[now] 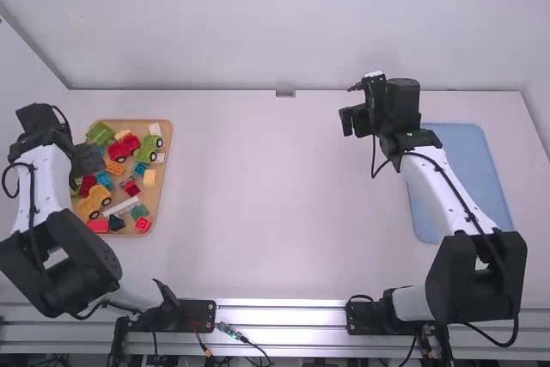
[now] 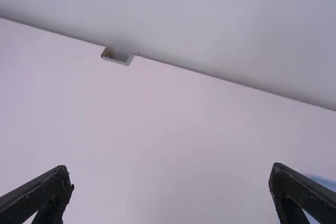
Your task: Assemble lego blocks to make yellow taxi
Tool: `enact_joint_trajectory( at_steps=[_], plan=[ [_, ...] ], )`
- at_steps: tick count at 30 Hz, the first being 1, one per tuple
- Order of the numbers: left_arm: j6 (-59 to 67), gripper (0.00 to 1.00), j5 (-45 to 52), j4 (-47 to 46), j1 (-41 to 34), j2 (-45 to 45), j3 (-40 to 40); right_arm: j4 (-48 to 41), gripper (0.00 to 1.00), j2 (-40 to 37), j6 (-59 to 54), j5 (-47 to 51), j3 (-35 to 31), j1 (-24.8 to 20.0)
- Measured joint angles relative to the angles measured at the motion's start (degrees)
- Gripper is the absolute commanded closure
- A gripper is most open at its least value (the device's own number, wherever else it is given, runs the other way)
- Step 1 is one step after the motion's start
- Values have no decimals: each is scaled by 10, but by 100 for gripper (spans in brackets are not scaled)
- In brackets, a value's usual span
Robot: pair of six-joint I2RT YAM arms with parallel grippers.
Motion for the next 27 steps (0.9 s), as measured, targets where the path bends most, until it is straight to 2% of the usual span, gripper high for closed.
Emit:
enact_joint_trajectory(
  at_steps=[12, 19, 22, 27],
  plan=[
    [355, 1, 158, -3, 36, 0, -2, -1, 1, 0, -23, 0, 0, 0],
    [498, 1, 207, -16, 118, 0, -13, -2, 1, 0, -28, 0, 0, 0],
    [590, 1, 259, -59, 179, 0, -20, 1, 1, 0, -29, 0, 0, 0],
    [693, 1, 318, -46, 213, 1, -41, 15, 1, 0, -30, 0, 0, 4]
  ],
)
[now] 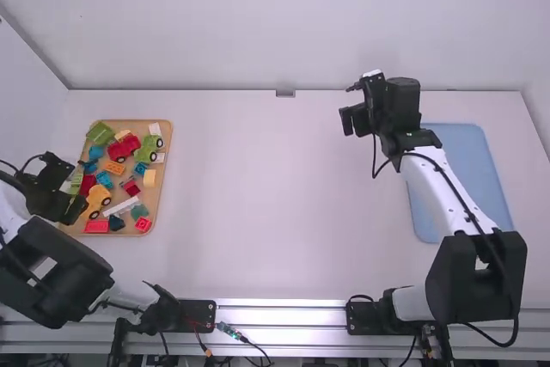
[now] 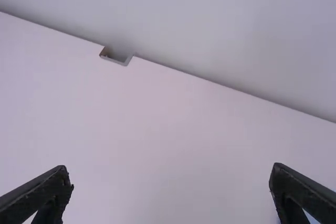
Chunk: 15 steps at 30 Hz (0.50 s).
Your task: Assemble lego blocks to make yellow taxi
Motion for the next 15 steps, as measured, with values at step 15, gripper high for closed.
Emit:
enact_joint_trajectory(
  at_steps=[15],
  plan=[
    [10, 1, -47, 80, -10, 151, -6, 32, 1, 0, 16, 0, 0, 16]
  ],
)
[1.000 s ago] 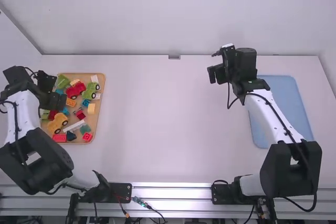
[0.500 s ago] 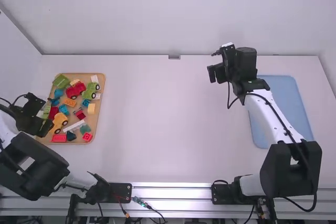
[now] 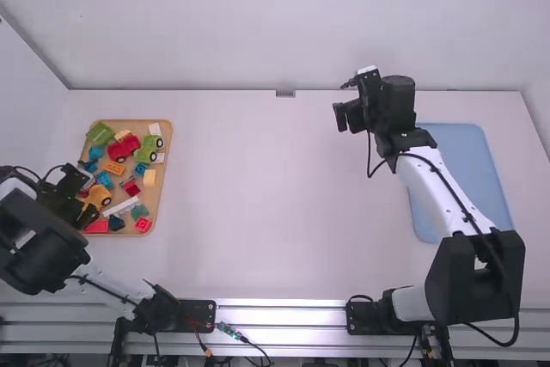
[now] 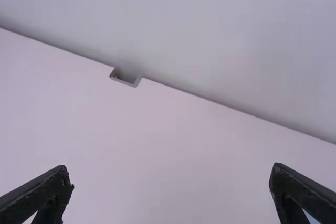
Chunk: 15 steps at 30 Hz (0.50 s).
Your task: Assemble lego blocks to make yellow taxi
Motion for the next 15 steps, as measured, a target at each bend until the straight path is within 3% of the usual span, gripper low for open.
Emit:
enact_joint_trajectory(
  at_steps=[15],
  plan=[
    [-9, 1, -5, 22, 0, 11, 0, -6, 1, 0, 1, 0, 0, -7]
  ],
)
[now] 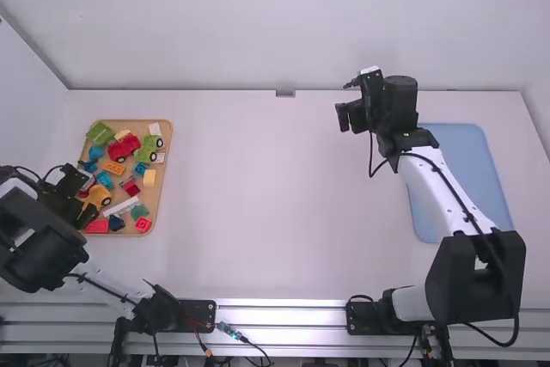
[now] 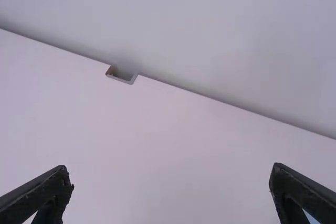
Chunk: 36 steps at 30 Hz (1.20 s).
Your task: Assemble lego blocks to make yellow taxi
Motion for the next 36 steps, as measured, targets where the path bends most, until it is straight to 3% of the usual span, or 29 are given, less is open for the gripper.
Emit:
enact_joint_trajectory(
  at_steps=[32, 36],
  plan=[
    [-37, 0, 12, 51, 0, 71, 1, -11, 1, 0, -4, 0, 0, 0],
    [-39, 4, 21, 52, -1, 79, 11, -11, 1, 0, -4, 0, 0, 0]
  ],
)
